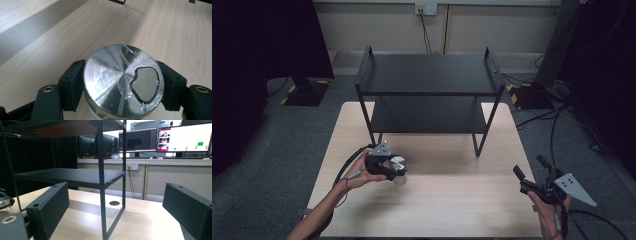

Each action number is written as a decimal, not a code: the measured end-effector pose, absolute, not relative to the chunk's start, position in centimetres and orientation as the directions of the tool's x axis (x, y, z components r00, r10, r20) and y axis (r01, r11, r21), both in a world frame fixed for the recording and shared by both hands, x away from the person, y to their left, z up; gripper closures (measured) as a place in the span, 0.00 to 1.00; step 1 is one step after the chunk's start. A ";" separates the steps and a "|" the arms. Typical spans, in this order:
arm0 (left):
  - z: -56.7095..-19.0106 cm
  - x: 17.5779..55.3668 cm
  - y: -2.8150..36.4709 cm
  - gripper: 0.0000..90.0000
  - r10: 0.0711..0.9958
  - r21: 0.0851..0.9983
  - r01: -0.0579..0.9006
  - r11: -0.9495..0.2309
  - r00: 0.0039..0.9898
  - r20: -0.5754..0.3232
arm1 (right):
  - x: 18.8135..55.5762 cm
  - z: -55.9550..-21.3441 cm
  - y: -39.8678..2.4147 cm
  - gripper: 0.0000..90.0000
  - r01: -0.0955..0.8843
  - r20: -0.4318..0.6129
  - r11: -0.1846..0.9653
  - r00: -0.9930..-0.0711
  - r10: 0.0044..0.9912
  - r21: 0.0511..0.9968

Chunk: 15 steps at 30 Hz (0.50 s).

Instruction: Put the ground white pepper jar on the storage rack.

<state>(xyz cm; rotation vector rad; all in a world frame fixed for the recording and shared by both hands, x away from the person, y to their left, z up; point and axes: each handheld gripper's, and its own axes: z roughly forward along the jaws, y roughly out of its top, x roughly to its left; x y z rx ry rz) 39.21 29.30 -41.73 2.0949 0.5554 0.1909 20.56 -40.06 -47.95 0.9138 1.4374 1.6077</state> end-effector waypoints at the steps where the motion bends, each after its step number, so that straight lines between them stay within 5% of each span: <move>1: -41.7 39.1 29.2 0.36 0.460 0.828 0.307 -0.470 0.885 -0.067 | 20.6 -47.9 -40.1 0.07 -0.084 0.013 -0.056 -0.438 0.899 0.995; 15: -41.0 38.9 29.2 0.37 0.483 0.823 0.325 -0.466 0.872 -0.071 | 20.6 -48.0 -40.0 0.06 -0.082 0.014 -0.056 -0.437 0.899 0.995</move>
